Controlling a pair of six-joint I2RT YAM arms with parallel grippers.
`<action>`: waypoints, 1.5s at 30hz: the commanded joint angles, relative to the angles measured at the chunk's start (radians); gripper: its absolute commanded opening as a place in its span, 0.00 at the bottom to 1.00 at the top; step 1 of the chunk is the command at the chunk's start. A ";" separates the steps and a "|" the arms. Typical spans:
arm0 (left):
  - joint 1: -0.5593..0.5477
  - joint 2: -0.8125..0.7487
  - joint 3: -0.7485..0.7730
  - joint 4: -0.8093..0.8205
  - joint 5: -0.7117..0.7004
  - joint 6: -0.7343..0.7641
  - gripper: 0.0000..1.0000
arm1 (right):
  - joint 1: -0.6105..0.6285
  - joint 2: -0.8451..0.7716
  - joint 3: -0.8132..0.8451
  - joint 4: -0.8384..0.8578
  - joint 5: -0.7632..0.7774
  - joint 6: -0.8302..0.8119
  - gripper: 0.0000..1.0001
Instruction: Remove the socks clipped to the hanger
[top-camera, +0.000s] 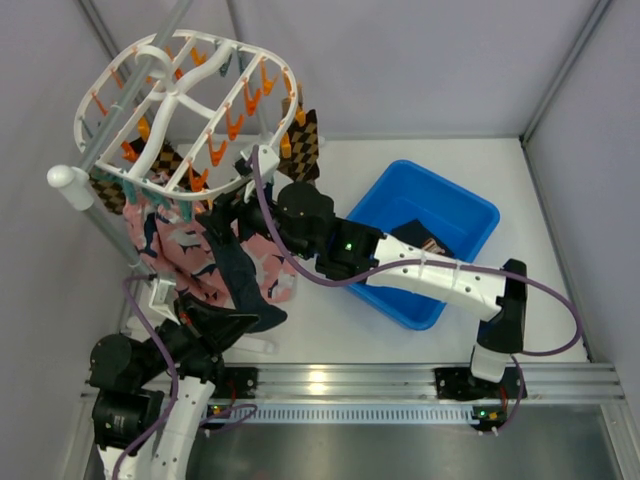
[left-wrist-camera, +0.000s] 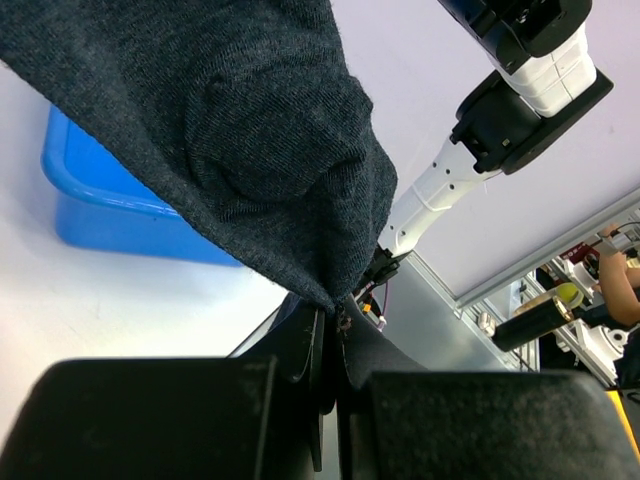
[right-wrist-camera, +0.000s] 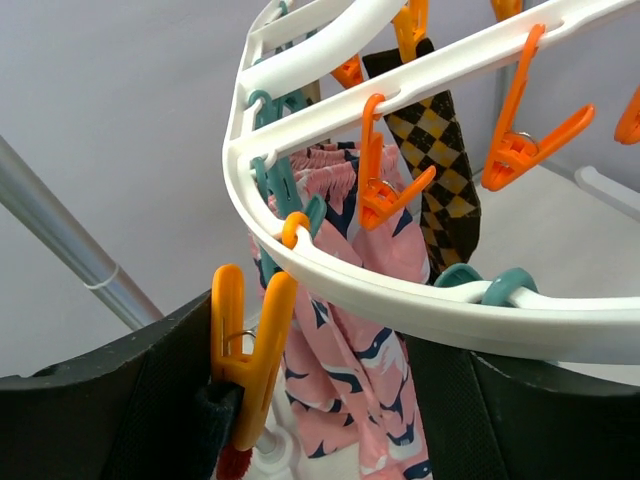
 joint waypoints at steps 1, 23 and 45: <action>0.004 -0.001 -0.002 0.036 0.016 -0.005 0.00 | 0.027 0.017 0.064 0.066 0.070 -0.022 0.68; 0.004 -0.033 -0.039 0.038 0.036 -0.030 0.00 | 0.041 0.054 0.131 -0.020 0.146 0.007 0.00; 0.004 -0.038 -0.082 0.035 0.040 -0.023 0.00 | 0.043 0.074 0.239 -0.226 0.264 -0.008 0.65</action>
